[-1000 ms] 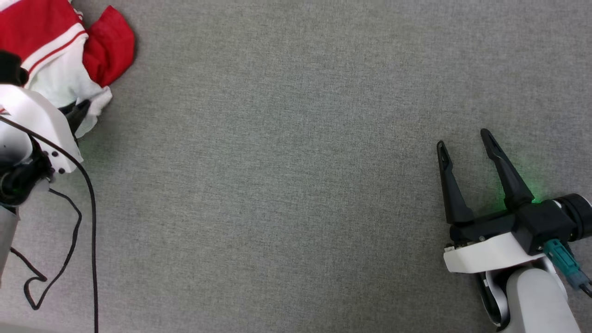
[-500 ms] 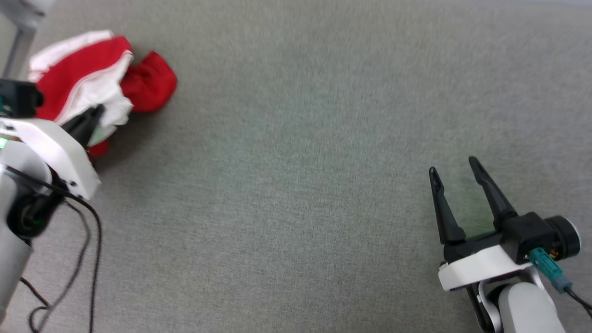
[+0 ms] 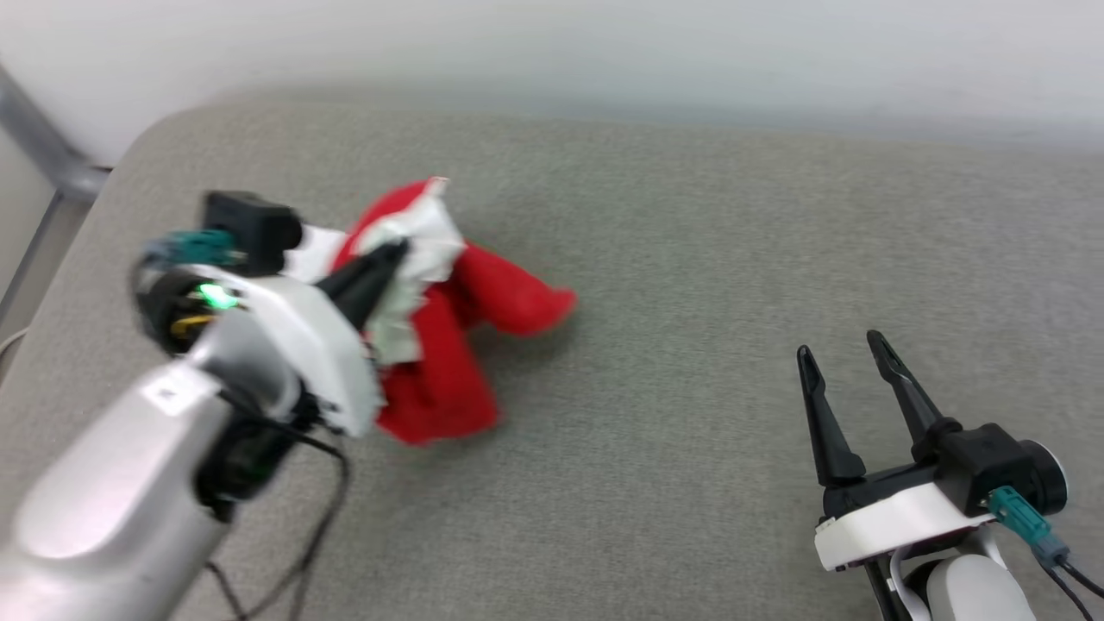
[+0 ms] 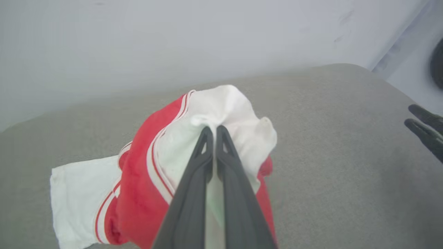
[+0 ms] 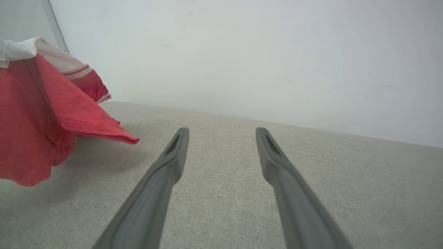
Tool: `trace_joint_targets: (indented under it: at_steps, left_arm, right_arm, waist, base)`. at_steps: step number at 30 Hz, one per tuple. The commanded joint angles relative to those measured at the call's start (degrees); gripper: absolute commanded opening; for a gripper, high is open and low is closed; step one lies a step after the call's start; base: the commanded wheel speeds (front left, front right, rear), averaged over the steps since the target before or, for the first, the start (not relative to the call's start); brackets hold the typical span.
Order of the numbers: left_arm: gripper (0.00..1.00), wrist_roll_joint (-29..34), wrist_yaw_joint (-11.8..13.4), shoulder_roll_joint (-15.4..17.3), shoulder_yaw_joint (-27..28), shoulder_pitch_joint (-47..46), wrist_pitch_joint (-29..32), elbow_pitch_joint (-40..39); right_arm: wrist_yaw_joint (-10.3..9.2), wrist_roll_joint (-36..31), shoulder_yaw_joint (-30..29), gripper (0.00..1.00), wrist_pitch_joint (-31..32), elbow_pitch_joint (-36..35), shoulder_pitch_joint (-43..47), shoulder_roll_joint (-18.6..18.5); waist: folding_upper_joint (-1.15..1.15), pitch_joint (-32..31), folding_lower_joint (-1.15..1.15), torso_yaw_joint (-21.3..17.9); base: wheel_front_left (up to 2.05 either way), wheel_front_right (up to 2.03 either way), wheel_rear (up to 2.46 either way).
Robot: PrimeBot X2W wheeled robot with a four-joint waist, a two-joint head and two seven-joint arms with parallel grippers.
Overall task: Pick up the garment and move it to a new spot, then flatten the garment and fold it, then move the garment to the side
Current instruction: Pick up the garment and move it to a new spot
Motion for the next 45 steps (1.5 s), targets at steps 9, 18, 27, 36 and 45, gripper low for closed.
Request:
trace_joint_targets:
  at_steps: [9, 18, 27, 36, 45]
  left_arm:
    - [0.00, 3.55, 4.77, -13.02, -5.81, -5.35, 1.59, 1.64]
    - [0.00, 5.63, 6.42, -27.34, -8.91, -11.60, -2.47, 13.59]
    - [1.00, 6.99, 1.66, -33.93, -16.59, -10.32, -6.44, 22.09]
    - [1.00, 9.03, 1.31, -31.40, -15.23, -9.06, -16.76, 25.46]
    - [1.00, 13.82, 3.27, -19.72, -8.93, -3.06, -25.42, 21.17]
  right_arm:
    - [-0.06, 1.66, -4.06, 1.00, -0.13, -0.78, -1.30, 0.01]
    - [-0.06, 4.50, -11.93, 1.00, -0.13, -1.39, -3.21, 0.00]
    - [-0.06, 5.82, -13.02, 1.00, -0.13, -0.56, -3.75, 0.03]
    - [-0.05, 3.92, -12.56, 1.00, -0.12, 0.06, -1.95, 0.03]
    - [-0.05, 1.53, -12.22, 1.00, -0.13, 1.47, 0.54, 0.03]
  waist:
    - [0.00, -0.69, 0.01, -7.27]
    - [0.00, 2.15, 0.01, -14.53]
    - [0.00, 3.65, 0.01, -17.18]
    - [0.00, 0.51, 0.01, -12.96]
    - [0.00, -4.99, 0.01, -6.48]
  base:
    - [0.00, 0.00, 0.00]
    - [0.00, 0.00, 0.00]
    - [0.00, 0.00, 0.00]
    - [0.00, 0.00, 0.00]
    - [0.00, 0.00, 0.00]
